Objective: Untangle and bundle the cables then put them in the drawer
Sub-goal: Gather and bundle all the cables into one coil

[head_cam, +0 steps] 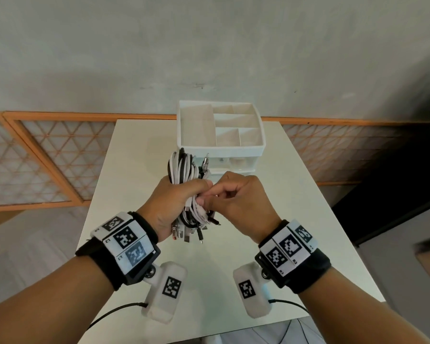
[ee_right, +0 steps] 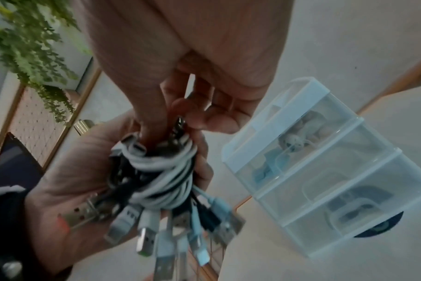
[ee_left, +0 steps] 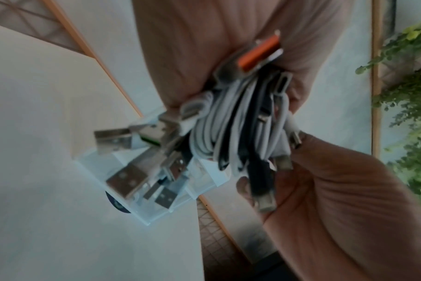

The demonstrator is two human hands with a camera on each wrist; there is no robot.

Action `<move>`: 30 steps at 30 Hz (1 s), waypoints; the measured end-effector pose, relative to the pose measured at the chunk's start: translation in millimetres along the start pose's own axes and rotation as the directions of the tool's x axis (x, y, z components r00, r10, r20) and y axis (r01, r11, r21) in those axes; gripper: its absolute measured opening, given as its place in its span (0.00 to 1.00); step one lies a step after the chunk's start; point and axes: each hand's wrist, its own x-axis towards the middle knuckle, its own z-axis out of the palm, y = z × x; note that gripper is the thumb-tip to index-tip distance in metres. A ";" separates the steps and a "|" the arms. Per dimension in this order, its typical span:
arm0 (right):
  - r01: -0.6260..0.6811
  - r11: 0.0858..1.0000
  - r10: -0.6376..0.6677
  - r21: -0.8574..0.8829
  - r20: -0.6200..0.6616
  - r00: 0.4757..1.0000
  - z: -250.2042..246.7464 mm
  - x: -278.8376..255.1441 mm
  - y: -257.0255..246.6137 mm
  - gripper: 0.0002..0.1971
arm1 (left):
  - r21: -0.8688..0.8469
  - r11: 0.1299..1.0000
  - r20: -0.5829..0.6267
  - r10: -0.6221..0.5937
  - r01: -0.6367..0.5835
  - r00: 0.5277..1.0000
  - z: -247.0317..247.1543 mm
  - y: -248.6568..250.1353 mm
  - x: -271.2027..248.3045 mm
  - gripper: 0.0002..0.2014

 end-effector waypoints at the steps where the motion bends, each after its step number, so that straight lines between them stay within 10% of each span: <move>1: -0.011 0.999 0.013 0.047 -0.045 0.999 0.7 0.8 1.3 0.08 | -0.020 1.000 -0.013 -0.002 0.001 1.000 0.8 -0.6 0.4 0.20; 4: -0.155 0.950 0.176 0.271 -0.053 0.983 -8.7 5.5 2.1 0.27 | -0.045 0.998 -0.033 0.033 -0.035 0.999 -1.7 -0.7 1.9 0.08; 8: -0.227 0.971 0.194 0.076 0.305 0.932 -4.5 6.6 -7.4 0.54 | -0.012 0.998 0.084 0.063 -0.063 0.994 4.9 -1.3 0.4 0.06; 18: -0.074 0.997 0.074 -0.001 0.019 0.997 15.9 12.7 17.7 0.44 | 0.211 0.975 0.107 0.046 -0.068 0.993 15.9 -3.2 4.2 0.08; 30: -0.204 0.975 0.212 -0.094 0.086 0.974 13.8 17.1 36.2 0.50 | 0.388 0.919 -0.098 0.114 -0.068 0.989 12.7 -17.6 11.3 0.13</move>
